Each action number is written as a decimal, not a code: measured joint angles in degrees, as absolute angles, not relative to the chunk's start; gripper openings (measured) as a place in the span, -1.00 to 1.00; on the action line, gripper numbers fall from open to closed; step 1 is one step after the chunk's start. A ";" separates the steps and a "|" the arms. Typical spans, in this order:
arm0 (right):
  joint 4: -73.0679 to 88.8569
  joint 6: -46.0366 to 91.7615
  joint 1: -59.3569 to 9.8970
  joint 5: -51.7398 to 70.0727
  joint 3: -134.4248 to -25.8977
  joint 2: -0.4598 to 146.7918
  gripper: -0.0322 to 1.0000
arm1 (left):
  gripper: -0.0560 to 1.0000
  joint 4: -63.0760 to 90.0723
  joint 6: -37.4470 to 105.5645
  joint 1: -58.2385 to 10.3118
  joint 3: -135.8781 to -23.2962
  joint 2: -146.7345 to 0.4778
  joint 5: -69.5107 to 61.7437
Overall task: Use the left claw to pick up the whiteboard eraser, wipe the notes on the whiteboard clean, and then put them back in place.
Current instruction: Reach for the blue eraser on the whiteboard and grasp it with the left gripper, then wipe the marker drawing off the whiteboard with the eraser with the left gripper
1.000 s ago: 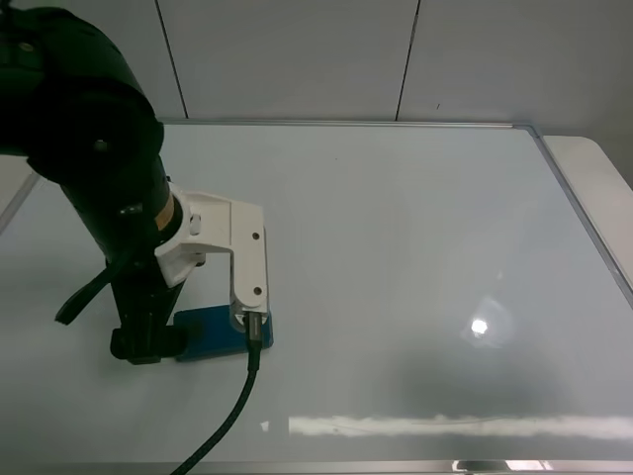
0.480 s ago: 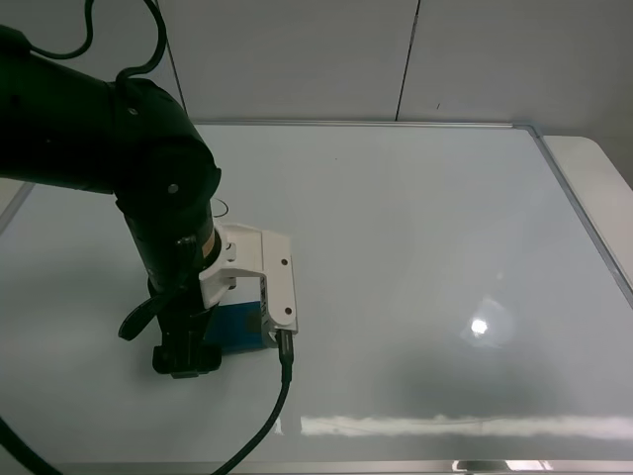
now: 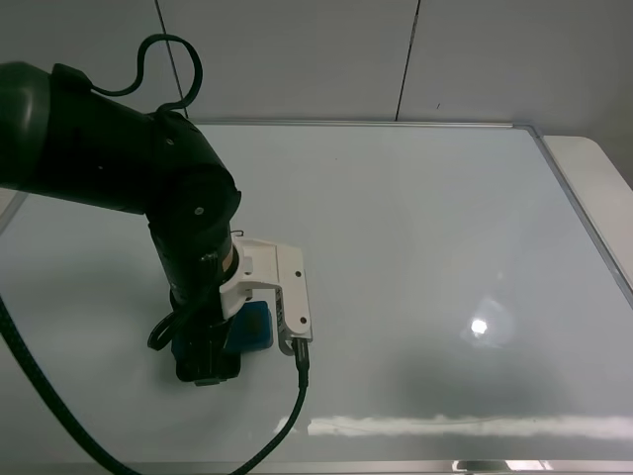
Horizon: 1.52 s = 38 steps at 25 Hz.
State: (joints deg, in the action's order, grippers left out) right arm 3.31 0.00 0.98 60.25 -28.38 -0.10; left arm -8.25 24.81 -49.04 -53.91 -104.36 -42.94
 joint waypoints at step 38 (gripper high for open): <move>3.31 0.00 0.98 60.25 -28.38 -0.10 0.99 | 0.15 -7.80 21.17 -49.04 -54.23 -103.48 -46.04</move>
State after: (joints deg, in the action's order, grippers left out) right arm 3.31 0.00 0.98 60.25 -28.38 -0.10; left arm -7.80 21.17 -49.04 -54.23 -103.48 -46.04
